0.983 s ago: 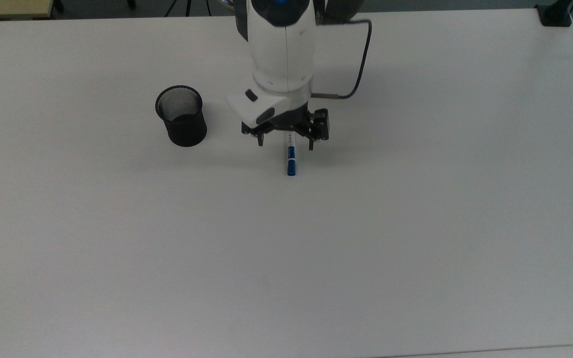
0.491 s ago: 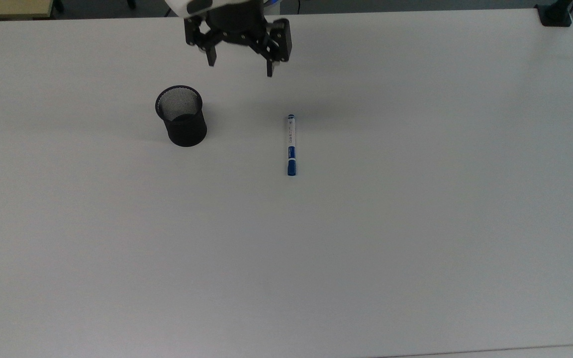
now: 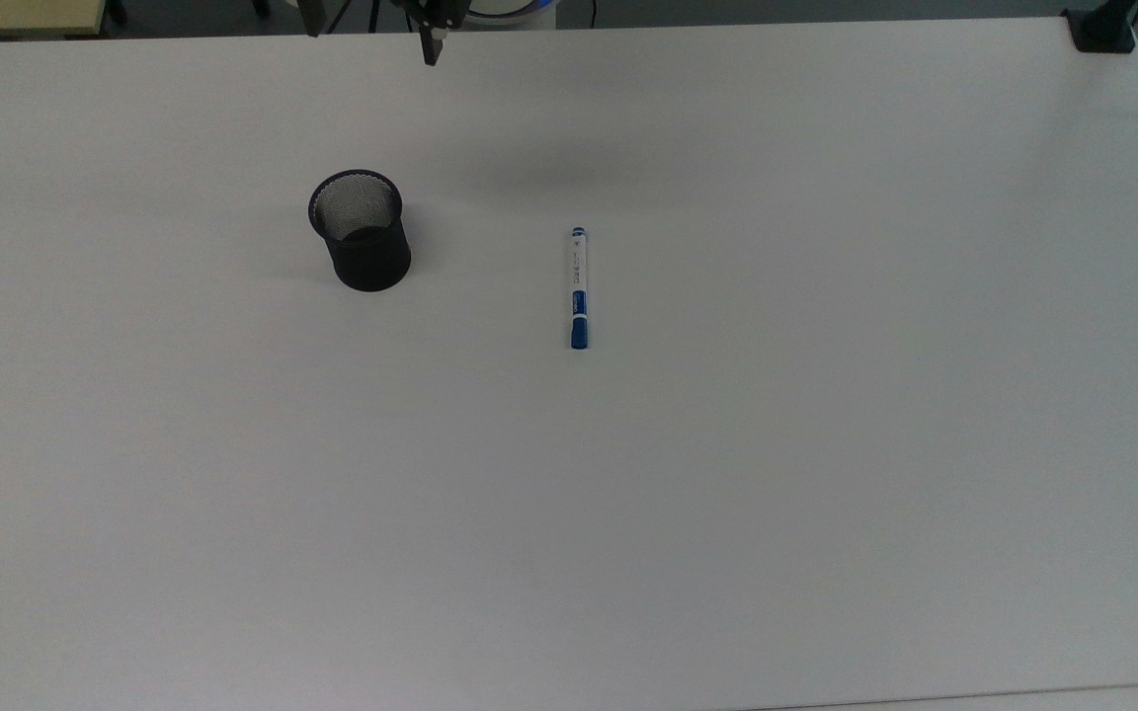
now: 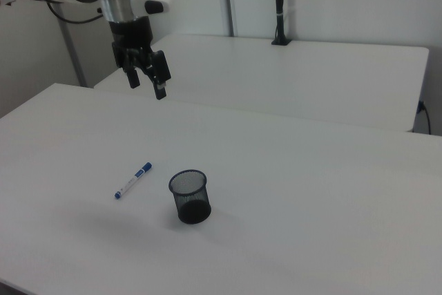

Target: Remove the marker

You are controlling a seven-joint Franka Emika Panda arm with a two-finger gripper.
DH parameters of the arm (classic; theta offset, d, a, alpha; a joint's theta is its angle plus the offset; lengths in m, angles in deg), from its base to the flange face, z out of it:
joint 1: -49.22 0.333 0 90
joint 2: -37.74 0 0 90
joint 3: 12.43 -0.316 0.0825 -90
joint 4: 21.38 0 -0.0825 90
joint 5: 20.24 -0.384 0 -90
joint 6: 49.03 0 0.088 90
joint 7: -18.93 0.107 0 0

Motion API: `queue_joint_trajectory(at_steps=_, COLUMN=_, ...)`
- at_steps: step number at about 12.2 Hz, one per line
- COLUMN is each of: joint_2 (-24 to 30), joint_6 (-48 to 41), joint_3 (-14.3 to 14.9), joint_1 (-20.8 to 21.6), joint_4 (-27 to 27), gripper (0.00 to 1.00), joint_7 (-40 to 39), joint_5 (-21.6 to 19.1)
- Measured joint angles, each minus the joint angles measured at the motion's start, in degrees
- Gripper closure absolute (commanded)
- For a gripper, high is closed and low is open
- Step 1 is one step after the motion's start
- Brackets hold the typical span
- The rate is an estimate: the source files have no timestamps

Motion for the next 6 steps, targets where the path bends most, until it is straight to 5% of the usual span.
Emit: queue_joint_trajectory(at_steps=6, joint_2=0.2, joint_6=3.3, joint_3=0.0, joint_1=-1.1, joint_4=-0.6, gripper=0.00, joint_7=-11.6, joint_5=0.0)
